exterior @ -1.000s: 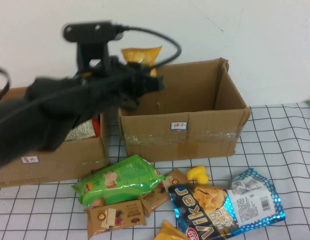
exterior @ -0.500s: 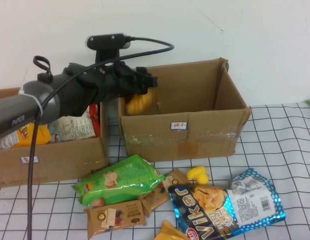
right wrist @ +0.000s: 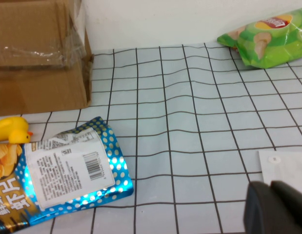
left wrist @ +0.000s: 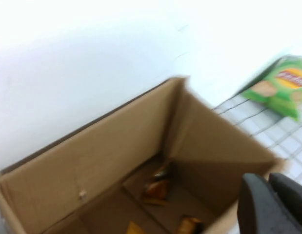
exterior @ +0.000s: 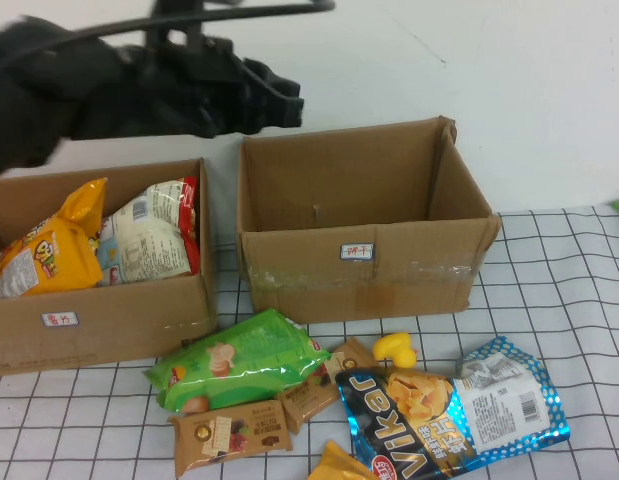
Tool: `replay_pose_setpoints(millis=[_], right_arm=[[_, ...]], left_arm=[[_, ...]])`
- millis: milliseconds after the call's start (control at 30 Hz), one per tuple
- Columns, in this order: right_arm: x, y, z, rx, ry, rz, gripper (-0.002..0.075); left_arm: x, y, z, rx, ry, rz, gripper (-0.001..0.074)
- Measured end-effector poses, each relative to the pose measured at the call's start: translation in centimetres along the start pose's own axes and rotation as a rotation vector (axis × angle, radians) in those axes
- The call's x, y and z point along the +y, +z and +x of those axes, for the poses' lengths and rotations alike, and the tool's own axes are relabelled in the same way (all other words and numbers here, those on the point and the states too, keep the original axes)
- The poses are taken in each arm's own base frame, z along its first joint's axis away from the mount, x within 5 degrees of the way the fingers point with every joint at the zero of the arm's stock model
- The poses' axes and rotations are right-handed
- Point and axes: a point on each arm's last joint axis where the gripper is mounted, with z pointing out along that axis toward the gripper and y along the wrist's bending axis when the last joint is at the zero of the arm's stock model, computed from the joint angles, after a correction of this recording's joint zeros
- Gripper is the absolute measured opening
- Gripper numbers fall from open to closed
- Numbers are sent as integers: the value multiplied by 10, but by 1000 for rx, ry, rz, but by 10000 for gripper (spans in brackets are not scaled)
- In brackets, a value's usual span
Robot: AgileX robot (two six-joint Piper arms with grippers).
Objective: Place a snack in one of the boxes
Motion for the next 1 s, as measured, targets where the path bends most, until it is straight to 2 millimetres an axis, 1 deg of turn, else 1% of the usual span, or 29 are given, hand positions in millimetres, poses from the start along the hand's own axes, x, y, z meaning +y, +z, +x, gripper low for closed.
replay_pose_setpoints(millis=[67, 133, 167, 233, 267, 333, 467, 533, 633, 767, 900, 1000], right_arm=[[0, 0, 0, 0, 0, 0, -1], [0, 0, 0, 0, 0, 0, -1], [0, 0, 0, 0, 0, 0, -1], [0, 0, 0, 0, 0, 0, -1], [0, 0, 0, 0, 0, 0, -1], [0, 0, 0, 0, 0, 0, -1], [0, 0, 0, 0, 0, 0, -1], [0, 0, 0, 0, 0, 0, -1], [0, 0, 0, 0, 0, 0, -1], [0, 0, 0, 0, 0, 0, -1], [0, 0, 0, 0, 0, 0, -1], [0, 0, 0, 0, 0, 0, -1]], left_arm=[[-15, -28, -4, -27, 23, 8, 7], [-26, -54, 2, -41, 33, 0, 4], [-30, -64, 6, -46, 34, -8, 2], [-38, -88, 20, -64, 34, -35, -1], [-40, -96, 30, -65, 29, -53, -1], [-46, -120, 46, -96, 30, -94, -1], [-59, -163, 75, -163, 40, -137, -1], [-63, -181, 91, -201, 65, -171, -1], [-67, -204, 110, -281, 59, -223, -1], [-75, -232, 126, -389, 49, -241, -1], [-83, -254, 144, -459, 159, -268, -1], [-87, -268, 159, -526, 194, -294, -1]])
